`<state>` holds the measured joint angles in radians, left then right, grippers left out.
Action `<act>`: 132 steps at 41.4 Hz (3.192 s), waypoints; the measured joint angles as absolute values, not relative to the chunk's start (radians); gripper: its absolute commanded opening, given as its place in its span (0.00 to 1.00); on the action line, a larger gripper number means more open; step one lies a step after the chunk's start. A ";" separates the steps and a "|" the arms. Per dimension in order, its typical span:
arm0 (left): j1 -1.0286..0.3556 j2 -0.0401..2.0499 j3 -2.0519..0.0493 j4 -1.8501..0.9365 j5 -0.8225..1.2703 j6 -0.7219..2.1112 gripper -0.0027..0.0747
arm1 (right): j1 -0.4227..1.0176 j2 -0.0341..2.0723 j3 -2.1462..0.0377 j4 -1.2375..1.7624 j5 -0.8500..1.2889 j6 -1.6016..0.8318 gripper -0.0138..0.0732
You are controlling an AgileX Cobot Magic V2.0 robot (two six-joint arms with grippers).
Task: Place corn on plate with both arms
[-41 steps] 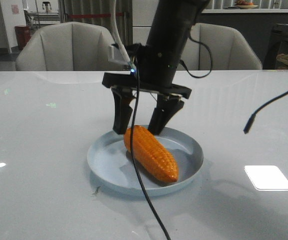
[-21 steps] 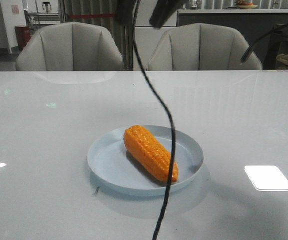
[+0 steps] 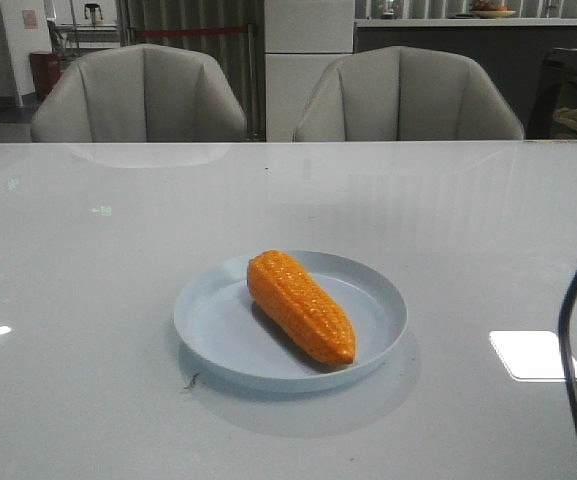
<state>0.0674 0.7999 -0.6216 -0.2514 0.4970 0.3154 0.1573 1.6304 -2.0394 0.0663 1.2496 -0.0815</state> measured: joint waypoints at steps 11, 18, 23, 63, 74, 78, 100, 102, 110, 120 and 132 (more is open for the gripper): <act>0.067 0.800 -0.622 -0.251 0.496 0.315 0.76 | 0.023 1.277 -1.558 0.066 1.054 -0.081 0.82; 0.067 0.800 -0.622 -0.251 0.495 0.315 0.76 | -0.050 1.032 -1.203 0.066 0.957 -0.081 0.82; 0.067 0.800 -0.622 -0.251 0.495 0.315 0.76 | -0.068 0.887 -0.976 0.066 0.937 -0.081 0.82; 0.067 0.800 -0.622 -0.251 0.491 0.315 0.42 | -0.068 0.589 -0.732 0.087 0.907 -0.081 0.82; 0.067 0.800 -0.622 -0.250 0.491 0.315 0.16 | -0.068 0.589 -0.732 0.087 0.907 -0.081 0.82; 0.067 0.800 -0.622 -0.250 0.491 0.315 0.16 | -0.068 0.589 -0.732 0.087 0.907 -0.081 0.82; 0.067 0.764 -0.618 -0.245 0.491 0.315 0.16 | -0.068 0.589 -0.732 0.087 0.907 -0.079 0.82; 0.067 0.732 -0.609 -0.245 0.483 0.315 0.16 | -0.068 0.589 -0.732 0.088 0.907 -0.079 0.82; 0.067 0.504 -0.476 -0.212 0.250 0.186 0.16 | -0.068 0.589 -0.732 0.088 0.907 -0.079 0.82; 0.020 0.201 -0.260 -0.029 -0.015 0.113 0.16 | -0.068 0.589 -0.732 0.088 0.907 -0.079 0.82; -0.005 -0.005 -0.072 0.036 -0.070 0.110 0.16 | -0.068 0.589 -0.732 0.088 0.907 -0.079 0.82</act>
